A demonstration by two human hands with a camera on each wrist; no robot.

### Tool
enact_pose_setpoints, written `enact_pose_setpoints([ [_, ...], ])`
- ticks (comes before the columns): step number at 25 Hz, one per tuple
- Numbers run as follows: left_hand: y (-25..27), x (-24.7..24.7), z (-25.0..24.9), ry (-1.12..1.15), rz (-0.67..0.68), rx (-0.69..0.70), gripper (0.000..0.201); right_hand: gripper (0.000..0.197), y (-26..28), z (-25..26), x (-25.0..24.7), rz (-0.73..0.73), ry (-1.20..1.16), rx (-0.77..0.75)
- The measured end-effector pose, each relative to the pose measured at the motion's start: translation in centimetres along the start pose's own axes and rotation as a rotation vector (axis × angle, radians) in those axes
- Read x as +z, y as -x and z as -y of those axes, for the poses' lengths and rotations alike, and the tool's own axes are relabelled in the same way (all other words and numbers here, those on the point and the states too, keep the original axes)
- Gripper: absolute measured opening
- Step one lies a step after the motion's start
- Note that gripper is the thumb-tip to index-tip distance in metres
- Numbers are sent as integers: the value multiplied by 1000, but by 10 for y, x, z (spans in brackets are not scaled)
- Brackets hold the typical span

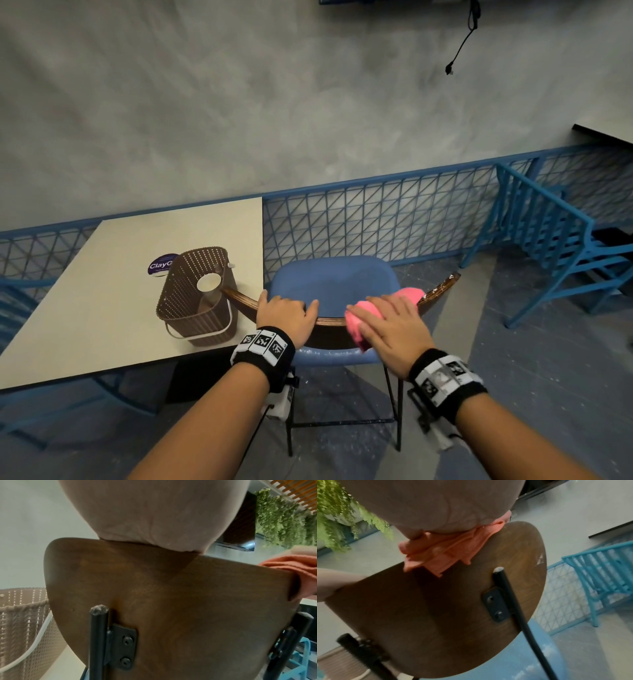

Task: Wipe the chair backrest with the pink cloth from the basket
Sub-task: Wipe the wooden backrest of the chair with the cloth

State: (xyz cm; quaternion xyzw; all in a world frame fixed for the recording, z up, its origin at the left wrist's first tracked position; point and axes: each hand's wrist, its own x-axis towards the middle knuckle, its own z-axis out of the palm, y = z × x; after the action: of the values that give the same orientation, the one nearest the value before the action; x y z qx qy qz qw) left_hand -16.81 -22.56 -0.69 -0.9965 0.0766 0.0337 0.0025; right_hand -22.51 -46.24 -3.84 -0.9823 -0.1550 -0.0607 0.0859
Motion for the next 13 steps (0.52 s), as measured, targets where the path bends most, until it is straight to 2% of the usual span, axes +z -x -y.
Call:
enact_pose_setpoints([
  [2, 0, 0, 1, 12, 20, 4, 74, 50, 2, -25, -2, -84, -22, 89],
  [4, 1, 1, 0, 13, 26, -3, 74, 48, 0, -19, -3, -134, -53, 157],
  [6, 0, 1, -1, 4, 28, -17, 74, 45, 0, 0, 3, -133, -57, 125],
  [8, -1, 2, -2, -4, 38, -25, 73, 43, 4, 0, 6, -129, -17, 14],
  [10, -1, 3, -1, -8, 37, -26, 72, 43, 2, -27, 0, -104, -13, 13],
  [13, -2, 3, -2, -15, 19, -30, 72, 45, -3, -62, -5, -160, -77, 148],
])
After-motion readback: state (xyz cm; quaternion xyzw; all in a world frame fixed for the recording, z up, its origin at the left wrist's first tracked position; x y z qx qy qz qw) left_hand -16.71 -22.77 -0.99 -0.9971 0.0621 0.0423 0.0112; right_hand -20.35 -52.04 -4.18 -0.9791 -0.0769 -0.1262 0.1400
